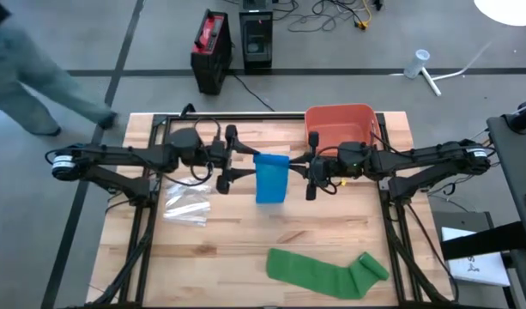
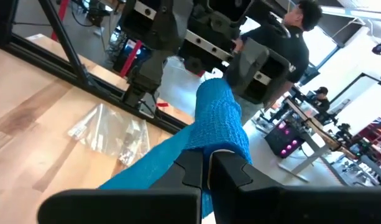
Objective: Roll bandage
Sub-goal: Roll the blue bandage
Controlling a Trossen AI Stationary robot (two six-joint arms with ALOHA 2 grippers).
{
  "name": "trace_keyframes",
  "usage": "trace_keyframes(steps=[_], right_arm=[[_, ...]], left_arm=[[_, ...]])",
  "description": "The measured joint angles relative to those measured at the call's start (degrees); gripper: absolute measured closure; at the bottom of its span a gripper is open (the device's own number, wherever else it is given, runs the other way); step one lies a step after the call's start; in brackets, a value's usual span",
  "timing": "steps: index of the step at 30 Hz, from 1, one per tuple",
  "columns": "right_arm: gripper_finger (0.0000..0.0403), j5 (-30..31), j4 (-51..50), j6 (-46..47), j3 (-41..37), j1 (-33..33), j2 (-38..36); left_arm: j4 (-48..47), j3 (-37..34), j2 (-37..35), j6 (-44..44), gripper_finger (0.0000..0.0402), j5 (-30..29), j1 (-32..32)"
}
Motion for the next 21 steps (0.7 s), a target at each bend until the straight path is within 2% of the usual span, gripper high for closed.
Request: trace_keyframes(steps=[6,14,21], right_arm=[[0.0400,-0.88,0.10,0.55,0.02,0.04,-0.02],[0.0400,-0.68,-1.31,-0.71,0.02,0.02,-3.38],[0.0400,-0.68,-1.40,-0.30,0.02,0.02,-4.52]], left_arm=[[-2.70,1.95,2.01,0.79,0.0151,-0.92,0.00],[-11.03,1.91,-3.80,0.36,0.0150,-0.91,0.00],[-5.18,0.96,-4.18,-0.22,0.0150,-0.73,-0.43]])
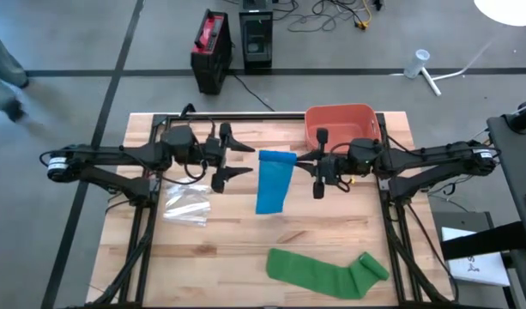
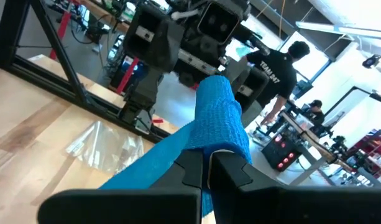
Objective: Roll bandage
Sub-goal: Roll the blue bandage
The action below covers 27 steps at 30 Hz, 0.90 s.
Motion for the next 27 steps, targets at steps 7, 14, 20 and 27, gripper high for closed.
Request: trace_keyframes(steps=[7,14,20,27], right_arm=[[0.0400,-0.17,-0.17,0.02,0.00,0.00,1.14],[0.0400,0.15,-0.22,0.02,0.00,0.02,0.64],[0.0400,0.48,-1.30,0.90,0.00,0.02,-0.87],[0.0400,1.37,-1.56,1.09,0.00,0.02,-0.87]], left_arm=[[5.98,-0.13,4.47,-0.56,0.0150,1.66,-0.43],[5.60,-0.11,4.85,-1.92,0.0154,2.56,-0.53],[4.75,-0.14,2.83,-2.03,0.0174,2.77,-0.53],[4.85,-0.25,3.09,-2.06,0.0194,2.95,-0.55]])
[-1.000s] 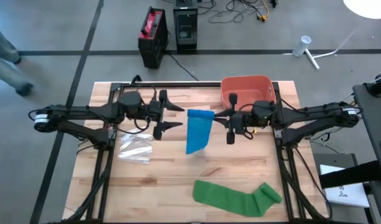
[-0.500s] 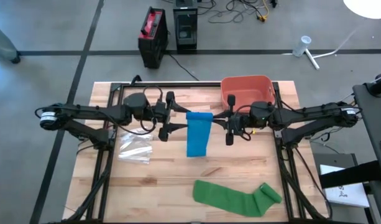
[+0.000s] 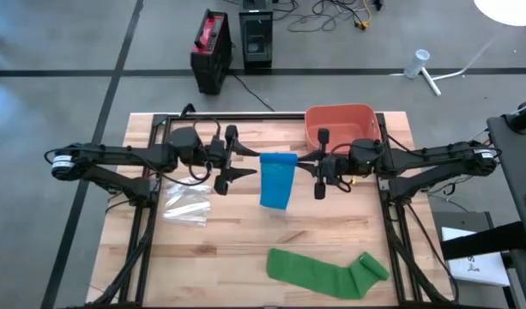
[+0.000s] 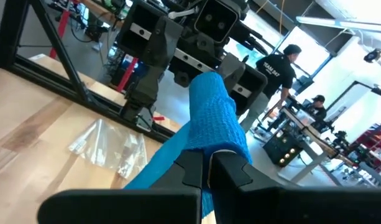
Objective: Roll bandage
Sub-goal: Roll the blue bandage
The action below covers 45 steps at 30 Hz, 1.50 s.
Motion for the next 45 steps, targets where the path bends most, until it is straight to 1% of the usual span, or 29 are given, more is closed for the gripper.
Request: trace_keyframes(steps=[11,17,27,32,36,38,42,45], right_arm=[[0.0400,1.95,-1.34,0.59,0.00,-0.02,-1.03],[0.0400,-2.24,-1.37,1.37,0.00,0.00,-1.03],[0.0400,-1.75,-0.71,2.32,0.00,-0.02,-0.74],[0.0400,-1.35,-0.81,2.82,0.00,-0.04,-0.74],[0.0400,-1.34,-1.11,4.50,-0.01,-0.03,-0.74],[0.0400,-1.30,-1.18,5.09,-0.02,-0.04,-0.74],[0.0400,-1.17,-1.29,5.09,-0.07,-0.04,-0.70],[0.0400,-1.20,-1.29,4.96,-0.07,-0.04,-0.70]], left_arm=[[-0.27,-0.08,-0.55,0.16,0.0205,0.49,-0.09],[-0.19,-0.08,-0.55,0.23,0.0198,0.36,-0.09],[5.42,-0.08,2.73,-1.10,0.0187,0.23,-0.09],[7.50,-0.08,4.33,-1.48,0.0189,0.10,-0.04],[8.81,-0.08,5.36,-2.23,0.0201,-0.25,-0.07],[8.90,-0.08,5.76,-3.23,0.0212,-2.06,-0.07],[7.95,-0.08,5.90,-4.80,0.0245,-4.89,-0.07],[7.69,-0.06,6.14,-5.84,0.0272,-5.54,-0.07]])
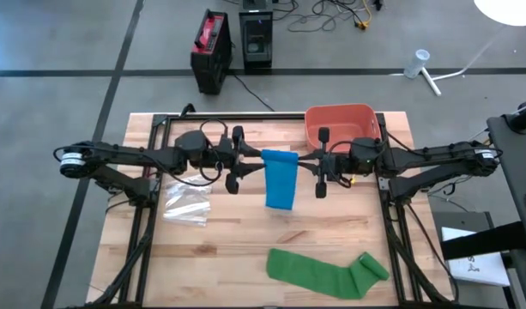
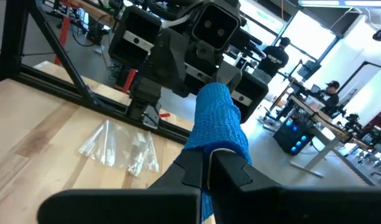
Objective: Roll bandage
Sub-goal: Roll the blue bandage
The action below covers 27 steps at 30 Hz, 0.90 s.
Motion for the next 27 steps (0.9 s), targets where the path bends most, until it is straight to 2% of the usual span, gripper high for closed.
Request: trace_keyframes(steps=[7,12,21,27], right_arm=[[0.0400,-0.39,0.15,0.04,0.00,0.02,0.00],[0.0400,-0.40,0.04,0.89,0.00,0.02,0.00],[0.0393,-0.37,-0.58,2.43,0.00,0.03,0.00],[0.0325,-0.16,-1.49,3.18,0.02,0.04,-1.03]], left_arm=[[-0.43,0.00,-0.04,-0.65,0.0329,-0.19,0.00],[-1.91,0.00,-0.07,-2.31,0.0392,-0.09,0.00],[-1.91,0.02,-0.26,-3.66,0.0397,0.00,0.00],[-2.47,-0.02,-1.32,-4.72,0.0400,1.08,0.00]])
